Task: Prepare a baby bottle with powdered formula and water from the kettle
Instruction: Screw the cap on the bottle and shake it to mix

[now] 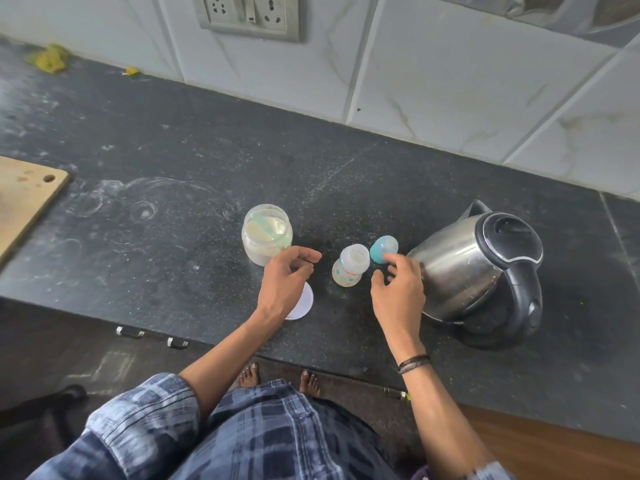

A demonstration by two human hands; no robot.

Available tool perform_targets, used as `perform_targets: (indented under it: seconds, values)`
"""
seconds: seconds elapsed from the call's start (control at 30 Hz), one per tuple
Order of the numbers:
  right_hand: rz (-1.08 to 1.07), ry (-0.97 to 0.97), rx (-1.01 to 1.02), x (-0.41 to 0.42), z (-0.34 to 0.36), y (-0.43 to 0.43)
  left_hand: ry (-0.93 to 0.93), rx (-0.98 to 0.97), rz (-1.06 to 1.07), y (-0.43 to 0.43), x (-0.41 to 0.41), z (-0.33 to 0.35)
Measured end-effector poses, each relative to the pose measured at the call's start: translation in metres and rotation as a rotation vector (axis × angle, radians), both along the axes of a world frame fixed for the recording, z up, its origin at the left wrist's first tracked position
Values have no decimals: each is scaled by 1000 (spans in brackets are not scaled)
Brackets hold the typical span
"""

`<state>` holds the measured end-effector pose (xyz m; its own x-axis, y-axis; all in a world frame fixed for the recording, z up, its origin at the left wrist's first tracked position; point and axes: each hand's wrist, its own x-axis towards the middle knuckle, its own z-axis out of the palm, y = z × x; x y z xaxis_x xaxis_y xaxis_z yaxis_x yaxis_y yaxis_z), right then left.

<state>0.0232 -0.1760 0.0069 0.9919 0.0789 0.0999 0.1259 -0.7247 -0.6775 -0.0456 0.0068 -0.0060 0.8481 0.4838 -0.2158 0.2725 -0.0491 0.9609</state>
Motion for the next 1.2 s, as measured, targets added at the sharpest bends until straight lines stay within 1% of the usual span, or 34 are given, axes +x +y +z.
perform_targets:
  seconds: [0.1,0.2,0.37,0.47,0.67,0.83,0.93,1.1,1.2]
  values:
    - [-5,51,10,-16,-10,-3,20,38,-25,3,-1,3]
    - [-14,78,11,-23,-16,-5,56,120,-128,7,-5,5]
    - [0,112,14,-29,-21,-5,40,368,-316,9,-18,3]
    - [14,131,10,-31,-25,-4,55,437,-350,7,-23,1]
    - [46,127,17,-30,-26,-3,53,483,-341,2,-23,-2]
    - [77,36,71,-15,-25,-5,58,462,-335,-6,-20,-2]
    - [105,6,68,-1,-21,-4,38,465,-325,-13,-17,-1]
    - [126,37,106,22,-15,2,-12,448,-292,-24,-10,2]
    - [152,85,83,34,-14,5,-23,445,-268,-29,-5,4]
